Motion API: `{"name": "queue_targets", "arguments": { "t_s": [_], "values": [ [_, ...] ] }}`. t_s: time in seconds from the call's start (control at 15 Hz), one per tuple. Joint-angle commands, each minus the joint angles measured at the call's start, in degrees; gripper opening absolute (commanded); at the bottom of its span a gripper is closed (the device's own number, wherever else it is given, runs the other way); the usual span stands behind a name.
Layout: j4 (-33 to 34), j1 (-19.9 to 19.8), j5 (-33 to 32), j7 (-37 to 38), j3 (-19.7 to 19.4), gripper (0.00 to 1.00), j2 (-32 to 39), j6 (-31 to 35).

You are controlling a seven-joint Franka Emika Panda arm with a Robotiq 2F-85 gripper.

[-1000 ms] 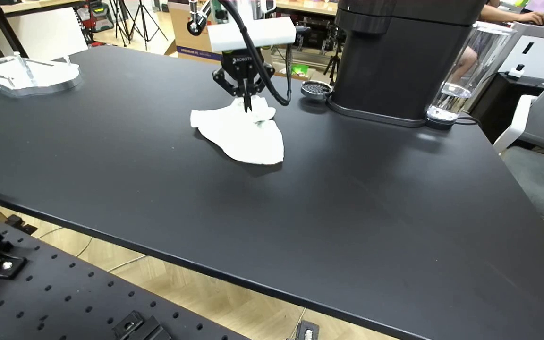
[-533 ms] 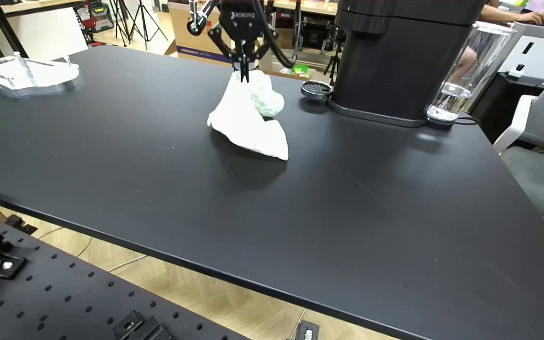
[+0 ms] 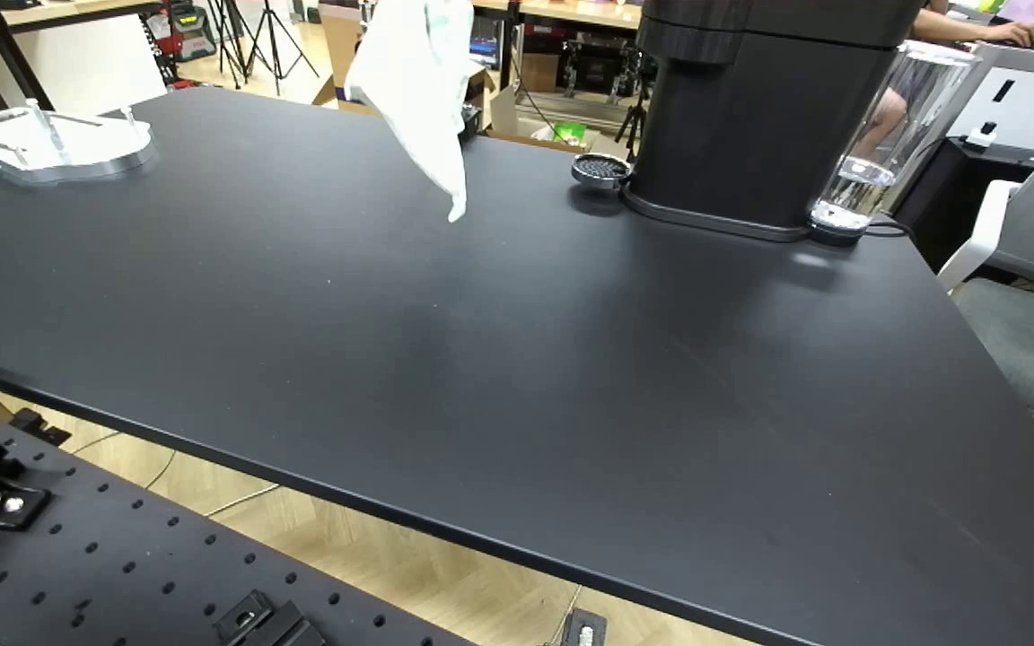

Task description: Put the white cloth on the black stand

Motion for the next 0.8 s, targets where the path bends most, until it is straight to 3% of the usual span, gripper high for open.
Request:
{"name": "queue_targets", "arguments": {
  "t_s": [0.0,0.33,0.73],
  "values": [
    [8.0,2.1,0.19,4.56,1.41,0.0,0.19,-7.4],
    [15.11,5.14,-0.47,7.79,3.61,0.0,1.68,-12.56],
    [21.83,7.14,-1.85,11.46,4.29,0.0,7.11,-13.19]
  ]
}}
